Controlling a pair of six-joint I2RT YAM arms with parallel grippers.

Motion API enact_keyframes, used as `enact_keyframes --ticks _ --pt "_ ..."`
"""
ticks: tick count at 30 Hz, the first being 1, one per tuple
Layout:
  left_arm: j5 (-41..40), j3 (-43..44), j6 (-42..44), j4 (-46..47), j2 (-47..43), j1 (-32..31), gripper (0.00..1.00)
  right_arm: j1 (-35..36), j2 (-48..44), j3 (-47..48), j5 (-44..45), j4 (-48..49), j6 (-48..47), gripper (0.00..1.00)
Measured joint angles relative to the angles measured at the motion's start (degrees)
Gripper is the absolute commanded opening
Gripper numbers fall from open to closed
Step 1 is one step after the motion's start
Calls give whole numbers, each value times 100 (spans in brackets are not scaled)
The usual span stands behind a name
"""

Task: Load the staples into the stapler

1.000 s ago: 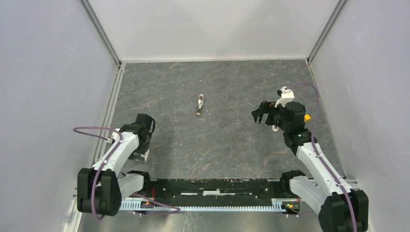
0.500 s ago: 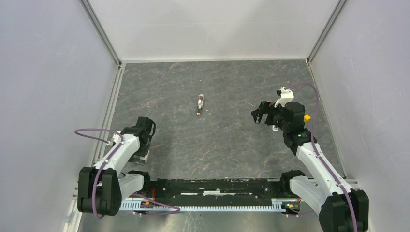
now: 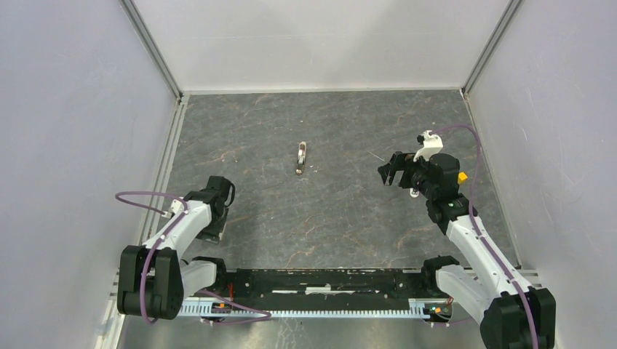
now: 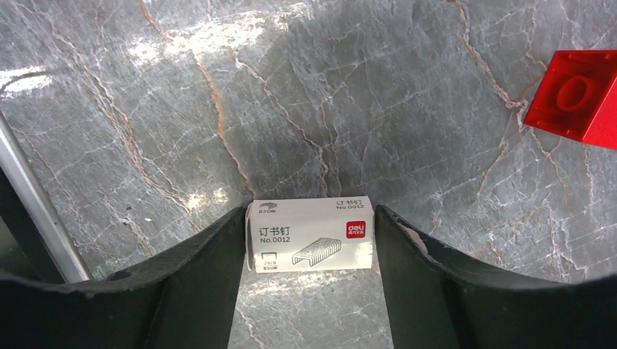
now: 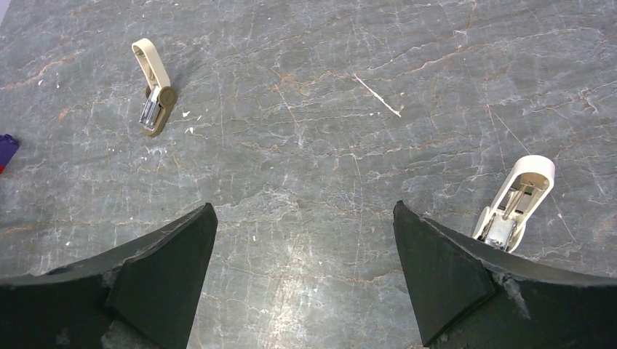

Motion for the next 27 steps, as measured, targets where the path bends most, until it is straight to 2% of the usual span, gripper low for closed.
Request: enact_keyframes --ticks 4,10,18,23,27 --pt "24 0 302 127 -4 0 62 0 -13 0 0 2 9 98" --pt "330 48 1178 671 -48 -229 62 0 -15 -2 -7 4 15 98" --pt "323 802 1886 1305 181 -2319 63 0 -33 -201 -48 33 68 98" --pt "358 1768 2271 1624 1180 -3613 64 0 -114 -525 33 -48 107 98" --pt "374 2374 2540 1840 1860 -4269 63 2 -393 -914 164 -125 162 98"
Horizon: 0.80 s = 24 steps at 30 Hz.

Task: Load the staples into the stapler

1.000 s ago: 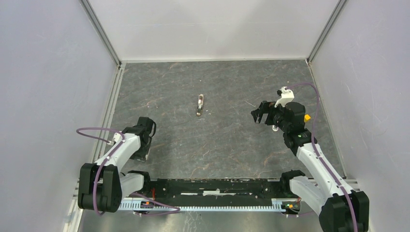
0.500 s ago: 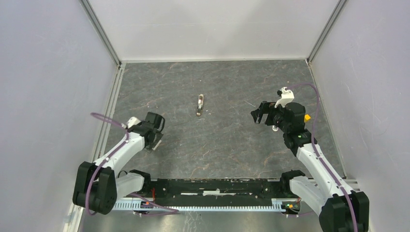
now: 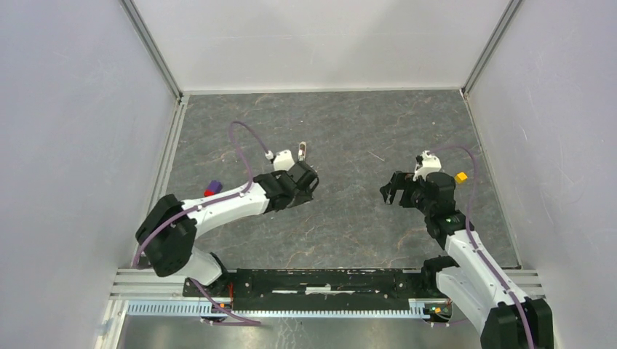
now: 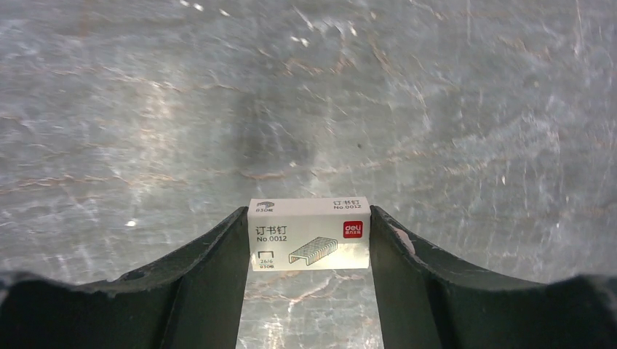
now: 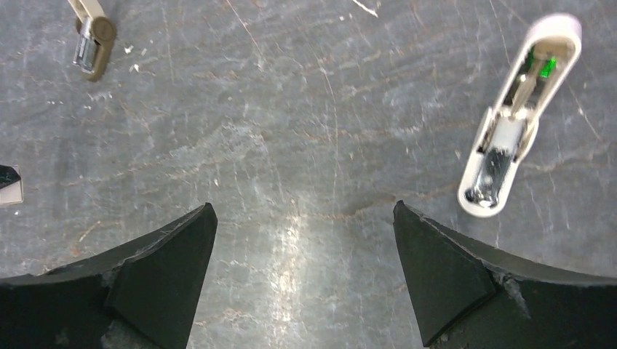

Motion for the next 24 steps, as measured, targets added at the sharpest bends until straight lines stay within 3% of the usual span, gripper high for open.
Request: enact_keyframes --ticks 7,14,17,19,24 --pt "118 96 116 466 586 -619 64 -2 -385 -291 247 -170 39 98" --pt "280 245 114 551 1163 -984 78 -2 -380 -293 334 -225 35 98" --pt "365 302 236 599 1130 -984 78 -2 -380 -291 291 -278 -9 98" --pt "542 299 693 704 1012 -973 77 -2 -380 -293 212 -297 -31 98" --pt "1388 293 2481 979 212 -927 79 -2 -363 -442 -442 52 33 81"
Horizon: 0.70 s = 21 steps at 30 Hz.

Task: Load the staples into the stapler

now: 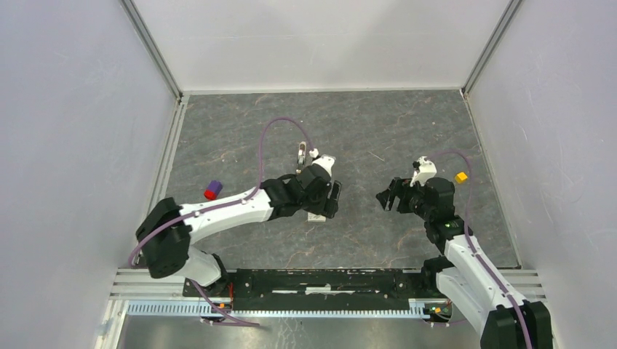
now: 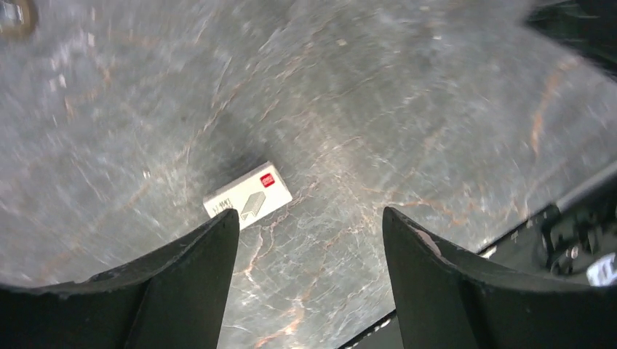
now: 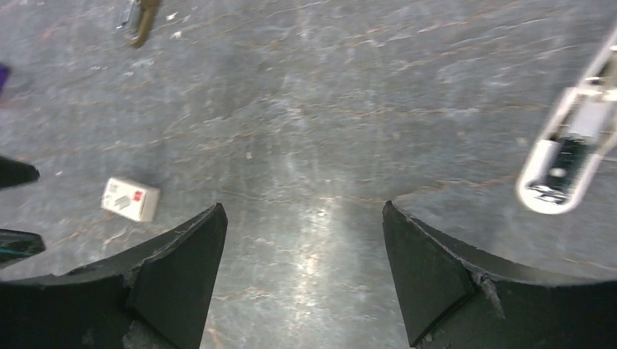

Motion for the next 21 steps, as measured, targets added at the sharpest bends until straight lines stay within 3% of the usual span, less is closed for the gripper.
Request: enact_keyframes --ticks 5,13,21 --pt "765 280 1934 -70 -341 74 76 2 170 -310 -715 575 321 74" --pt "2090 -33 4741 -173 -306 98 78 2 76 -382 -1025 852 435 75" --pt "2413 -199 6332 -264 330 245 78 2 -9 -483 -1231 1038 555 70"
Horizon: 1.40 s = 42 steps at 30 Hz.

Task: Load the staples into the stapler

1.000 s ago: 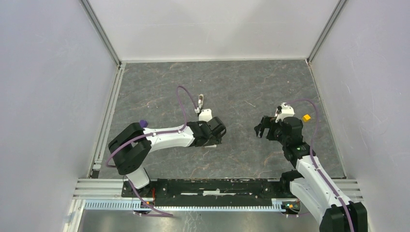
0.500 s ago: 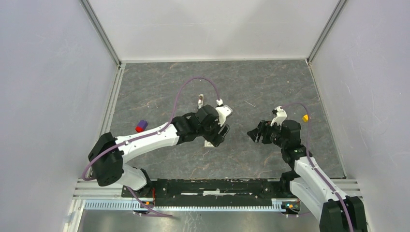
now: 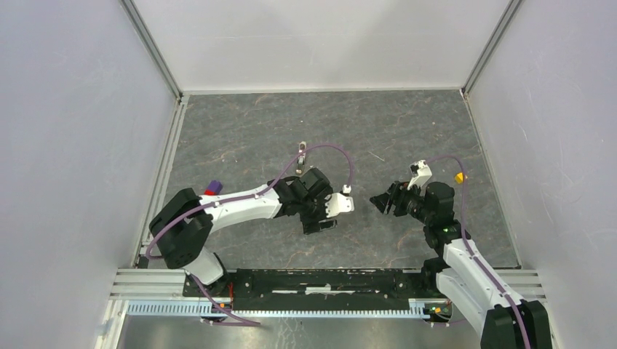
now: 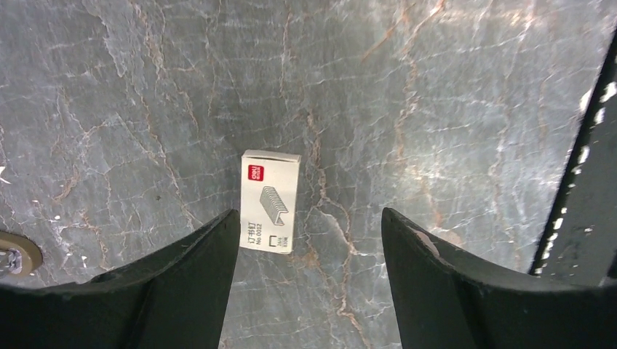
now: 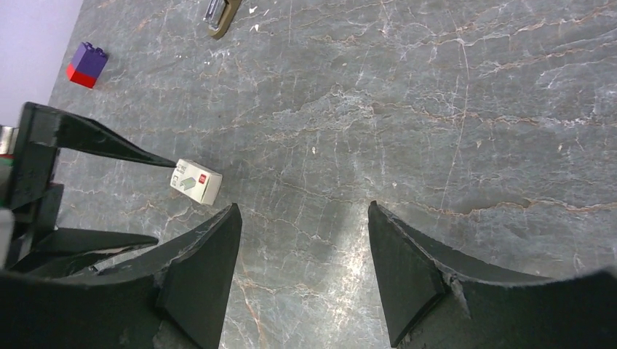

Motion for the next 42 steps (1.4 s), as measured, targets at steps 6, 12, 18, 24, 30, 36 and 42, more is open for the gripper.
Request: enact_keyframes --ticks 6,12,18,24,30,36,42 --pt "118 -68 382 24 162 236 77 0 -50 -20 -13 48 52 71" --pt "155 -101 551 155 428 269 76 0 -52 -20 -11 114 96 73" --pt "142 -151 706 398 610 304 69 0 -48 -22 -11 153 105 74" --pt "157 -42 748 442 721 352 67 -2 -44 -22 -9 181 120 75" --pt "175 -22 820 459 743 361 55 0 -20 -61 -9 238 133 75" --pt "254 17 844 389 780 365 48 0 186 -144 -72 365 275 75" --pt "317 33 839 380 796 376 44 2 310 -378 -254 831 629 75"
